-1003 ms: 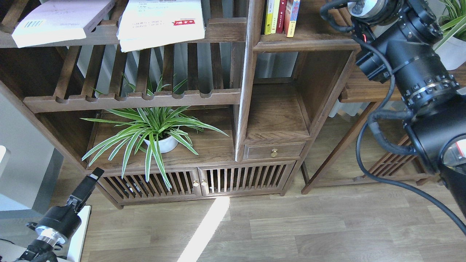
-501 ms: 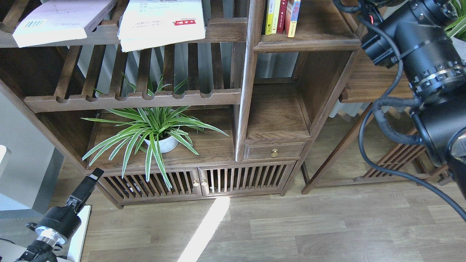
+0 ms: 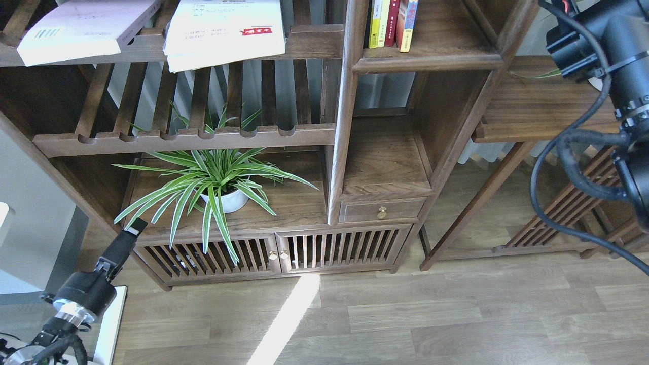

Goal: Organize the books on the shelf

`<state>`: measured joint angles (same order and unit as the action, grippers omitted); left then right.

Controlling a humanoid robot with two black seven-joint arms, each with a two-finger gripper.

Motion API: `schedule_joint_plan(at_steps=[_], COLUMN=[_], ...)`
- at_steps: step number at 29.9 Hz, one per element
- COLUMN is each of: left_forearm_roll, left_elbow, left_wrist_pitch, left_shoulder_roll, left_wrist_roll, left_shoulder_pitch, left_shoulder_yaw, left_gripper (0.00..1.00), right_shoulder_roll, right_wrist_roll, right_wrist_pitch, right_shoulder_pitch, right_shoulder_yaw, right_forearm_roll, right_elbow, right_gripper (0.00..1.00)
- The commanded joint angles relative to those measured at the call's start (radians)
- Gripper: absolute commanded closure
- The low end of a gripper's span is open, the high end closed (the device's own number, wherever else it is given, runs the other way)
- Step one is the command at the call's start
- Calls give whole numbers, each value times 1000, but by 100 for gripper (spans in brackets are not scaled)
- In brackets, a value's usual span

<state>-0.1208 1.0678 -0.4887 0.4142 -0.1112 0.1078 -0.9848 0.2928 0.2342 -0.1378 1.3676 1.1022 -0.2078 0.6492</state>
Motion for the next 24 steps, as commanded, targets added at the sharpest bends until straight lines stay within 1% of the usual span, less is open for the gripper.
schedule_joint_plan(at_steps=[1,5,9,16,24], left_forearm_roll=[0,0,0,-2,-3], left_elbow=[4,6,11,60,106], left_wrist_pitch=[0,0,0,0,0], left_shoulder_roll=[3,3,6,8,8], left_wrist_roll=[2,2,2,2,2], left_shoulder_pitch=[16,35,62,87,104], left_shoulder_yaw=[0,0,-9,-54,-84], left_gripper=[2,2,2,2,2], right_shoulder_roll=[22,55,104,178,238], right_wrist_roll=[17,19,17,17,19], right_wrist_pitch=[0,1,14,17,79], right_shoulder_pitch=[-51,-99,-113,-139,-252], right_shoulder_yaw=[-1,5,13,16,64], right_forearm_roll=[7,10,15,105,143], right_elbow=[56,121,154,263,418], right_gripper=[43,38,32,31,29])
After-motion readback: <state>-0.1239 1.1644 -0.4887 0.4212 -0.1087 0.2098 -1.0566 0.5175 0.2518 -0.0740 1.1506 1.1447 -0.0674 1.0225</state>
